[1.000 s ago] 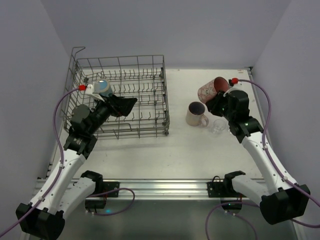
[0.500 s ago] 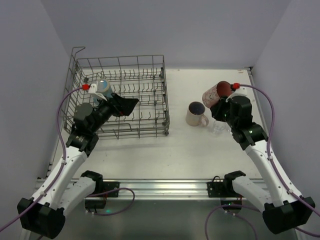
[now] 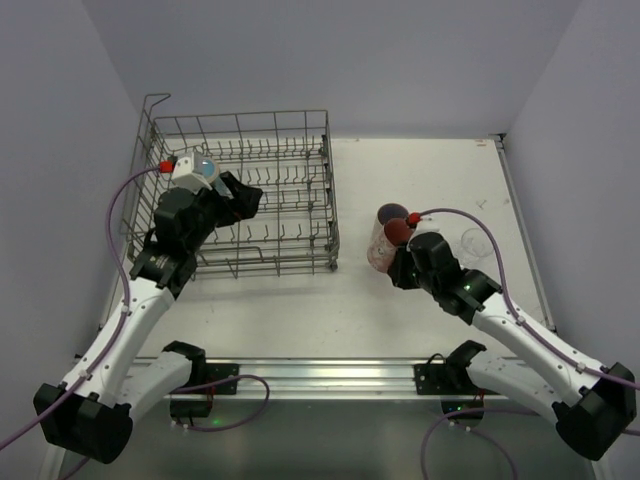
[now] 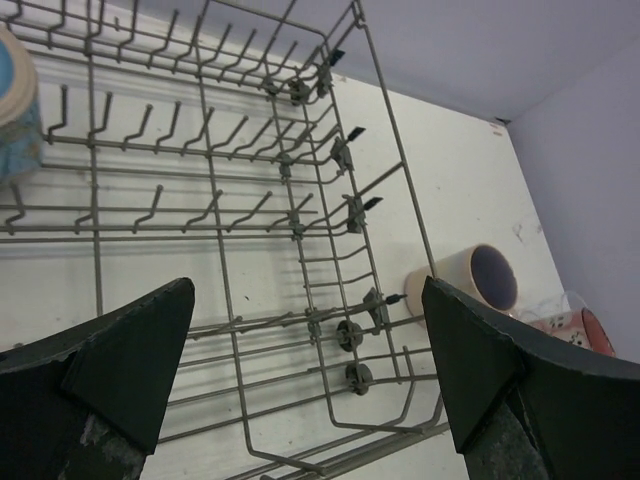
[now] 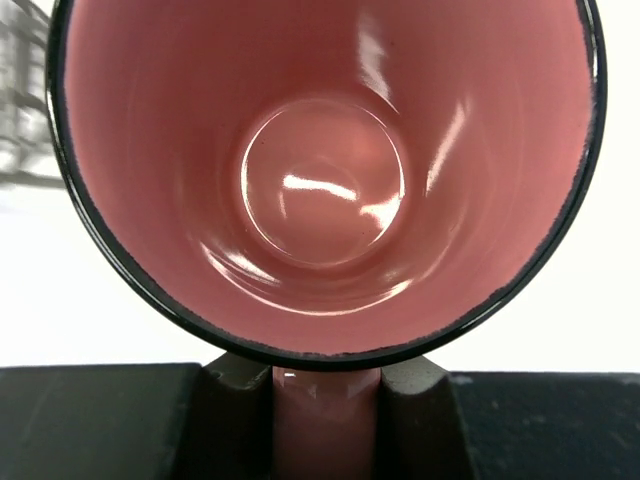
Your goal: Unload the cups from the dish rack
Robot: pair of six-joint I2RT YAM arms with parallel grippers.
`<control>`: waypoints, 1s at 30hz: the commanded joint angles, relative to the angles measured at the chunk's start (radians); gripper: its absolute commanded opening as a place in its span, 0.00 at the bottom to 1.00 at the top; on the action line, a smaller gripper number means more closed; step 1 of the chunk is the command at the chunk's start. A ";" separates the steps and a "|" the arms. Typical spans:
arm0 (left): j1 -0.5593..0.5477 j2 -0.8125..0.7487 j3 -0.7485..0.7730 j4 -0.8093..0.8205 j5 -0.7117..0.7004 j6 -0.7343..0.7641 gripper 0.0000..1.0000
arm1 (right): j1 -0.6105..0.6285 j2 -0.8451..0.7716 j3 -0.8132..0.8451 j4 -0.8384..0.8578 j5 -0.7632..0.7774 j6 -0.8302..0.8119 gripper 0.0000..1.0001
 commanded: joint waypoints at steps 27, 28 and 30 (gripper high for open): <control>0.008 0.061 0.183 -0.313 -0.525 0.016 1.00 | 0.187 0.261 -0.070 0.202 0.472 0.359 0.00; 0.008 0.065 0.185 -0.318 -0.527 0.015 1.00 | 0.195 0.269 -0.067 0.195 0.486 0.370 0.00; 0.008 0.082 0.189 -0.325 -0.531 0.013 1.00 | 0.203 0.286 -0.065 0.196 0.497 0.390 0.00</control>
